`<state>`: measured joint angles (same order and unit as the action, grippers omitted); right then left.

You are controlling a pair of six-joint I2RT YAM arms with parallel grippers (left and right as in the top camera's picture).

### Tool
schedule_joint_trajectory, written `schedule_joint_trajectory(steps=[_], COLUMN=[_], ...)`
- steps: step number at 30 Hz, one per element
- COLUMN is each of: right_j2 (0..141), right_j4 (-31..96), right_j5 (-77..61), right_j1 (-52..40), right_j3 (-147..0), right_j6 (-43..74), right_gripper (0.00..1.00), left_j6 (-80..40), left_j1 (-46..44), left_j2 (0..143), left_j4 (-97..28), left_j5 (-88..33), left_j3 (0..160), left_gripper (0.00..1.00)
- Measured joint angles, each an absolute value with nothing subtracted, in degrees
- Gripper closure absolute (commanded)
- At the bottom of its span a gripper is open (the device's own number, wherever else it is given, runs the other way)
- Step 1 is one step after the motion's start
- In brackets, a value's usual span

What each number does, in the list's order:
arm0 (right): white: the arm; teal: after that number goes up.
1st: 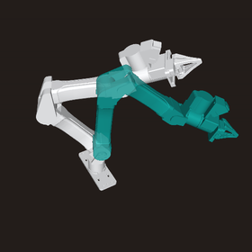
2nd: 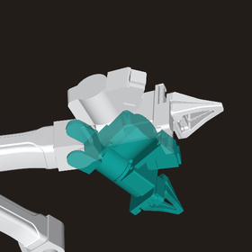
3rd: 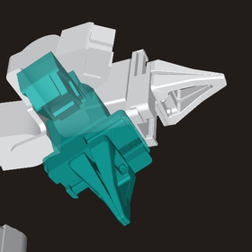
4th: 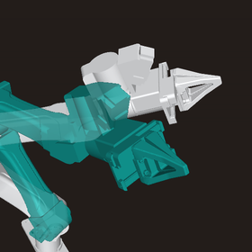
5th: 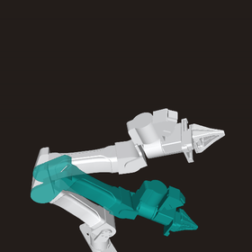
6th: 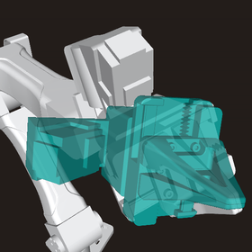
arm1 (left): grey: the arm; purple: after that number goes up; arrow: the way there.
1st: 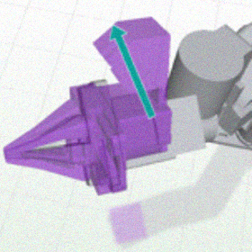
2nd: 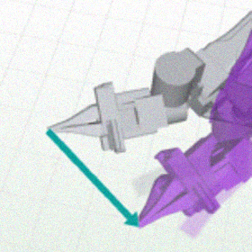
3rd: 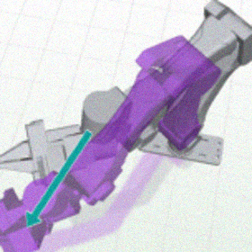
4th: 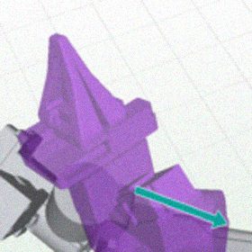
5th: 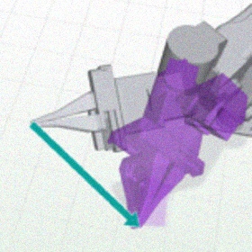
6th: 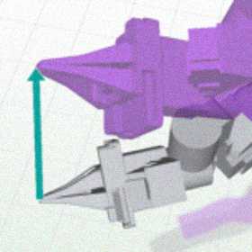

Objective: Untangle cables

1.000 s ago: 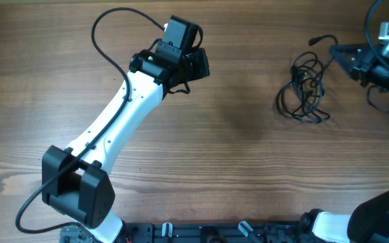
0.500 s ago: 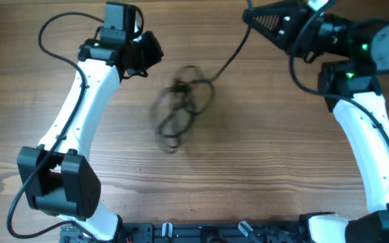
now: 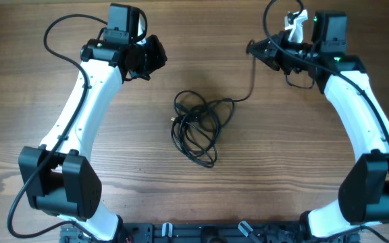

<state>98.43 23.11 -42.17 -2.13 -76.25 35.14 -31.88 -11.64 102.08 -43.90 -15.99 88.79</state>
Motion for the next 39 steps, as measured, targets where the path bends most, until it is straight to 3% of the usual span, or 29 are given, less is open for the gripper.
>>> schedule_joint_trajectory(steps=[2,8,14,19,25,27,32,39], right_j2=[98.8,98.8,98.8,98.8,98.8,98.8,98.8,98.8], right_j4=[24.5,28.2,30.4,32.8,35.0,35.6,36.0,37.1], right_j5=[-38.5,-29.7,-27.8,-27.2,-26.9,-26.9,-26.9,-26.9], right_j1=[-2.1,-2.1,-2.1,-2.1,-2.1,-2.1,-2.1,-2.1], right_j3=[-76.2,-76.2,-76.2,-76.2,-76.2,-76.2,-76.2,-76.2], right_j6=[32.9,28.9,26.9,25.5,25.2,25.2,25.2,23.9], right_gripper=[0.01,0.00,0.00,0.00,0.01,0.00,0.01,0.01], left_j6=[-30.1,-24.3,-19.4,-15.0,-13.2,-16.8,-31.7,-59.5], left_j1=[-11.8,-15.4,-20.8,-23.2,-23.7,-23.7,-24.4,-31.6], left_j2=[102.1,102.2,106.4,113.1,115.2,115.2,115.2,115.2], left_j4=[-45.6,-51.9,-52.8,-53.4,-54.6,-55.0,-56.4,-47.2], left_j5=[-16.3,-16.5,-16.6,-16.6,-16.6,-16.6,-14.6,-2.7], left_j3=[88.8,88.8,88.8,88.8,88.8,88.8,88.8,84.4], left_gripper=[0.72,0.71,0.75,0.72,0.45,0.40,0.41,0.57])
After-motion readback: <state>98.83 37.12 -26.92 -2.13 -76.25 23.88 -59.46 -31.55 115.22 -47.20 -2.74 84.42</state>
